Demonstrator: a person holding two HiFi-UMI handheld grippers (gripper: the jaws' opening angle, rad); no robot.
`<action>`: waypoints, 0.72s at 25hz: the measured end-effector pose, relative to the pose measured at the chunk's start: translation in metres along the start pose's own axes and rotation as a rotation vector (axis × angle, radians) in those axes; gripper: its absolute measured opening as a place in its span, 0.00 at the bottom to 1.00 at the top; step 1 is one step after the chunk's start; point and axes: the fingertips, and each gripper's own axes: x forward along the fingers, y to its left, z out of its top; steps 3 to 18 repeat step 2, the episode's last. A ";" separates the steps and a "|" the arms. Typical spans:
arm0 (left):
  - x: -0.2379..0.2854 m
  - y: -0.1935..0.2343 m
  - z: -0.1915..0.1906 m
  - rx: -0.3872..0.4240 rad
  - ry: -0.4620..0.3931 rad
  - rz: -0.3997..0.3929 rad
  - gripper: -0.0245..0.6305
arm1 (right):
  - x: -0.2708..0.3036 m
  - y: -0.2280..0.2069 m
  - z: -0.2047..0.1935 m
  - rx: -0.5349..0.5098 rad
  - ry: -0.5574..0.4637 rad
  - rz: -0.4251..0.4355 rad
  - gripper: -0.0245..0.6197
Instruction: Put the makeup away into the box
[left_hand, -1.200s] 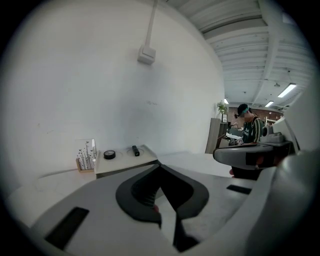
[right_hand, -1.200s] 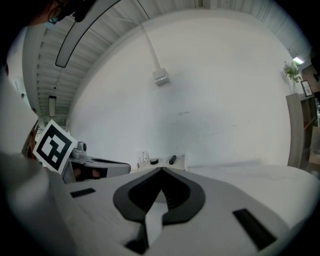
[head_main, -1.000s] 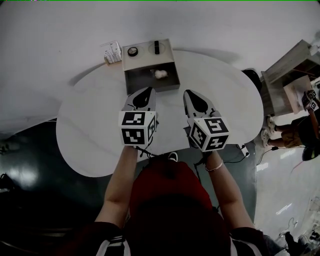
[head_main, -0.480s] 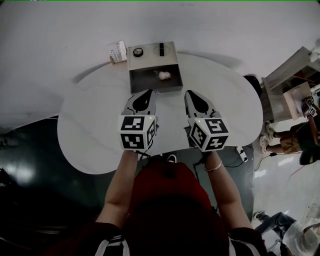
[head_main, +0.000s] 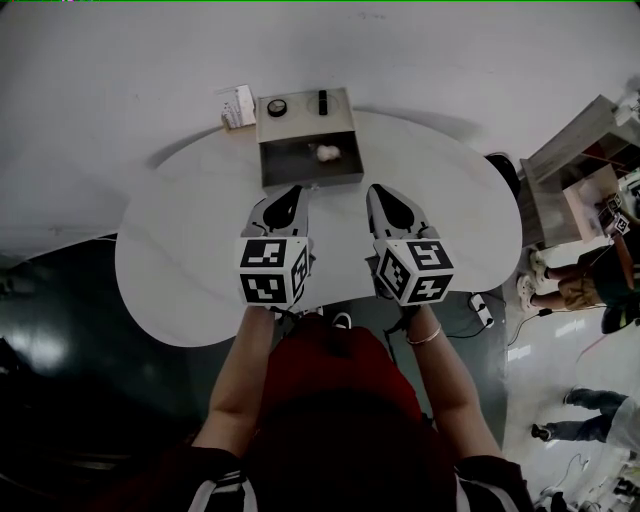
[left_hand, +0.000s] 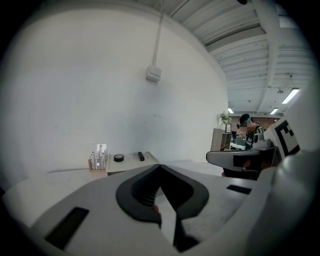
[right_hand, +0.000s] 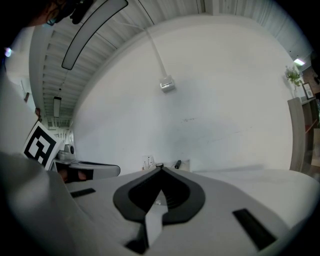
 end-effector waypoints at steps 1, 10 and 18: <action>-0.001 0.000 -0.001 0.000 -0.001 0.000 0.07 | -0.001 0.001 -0.001 0.000 0.000 0.000 0.06; -0.002 -0.001 -0.002 0.001 -0.001 0.001 0.07 | -0.002 0.001 -0.002 0.001 0.000 0.000 0.06; -0.002 -0.001 -0.002 0.001 -0.001 0.001 0.07 | -0.002 0.001 -0.002 0.001 0.000 0.000 0.06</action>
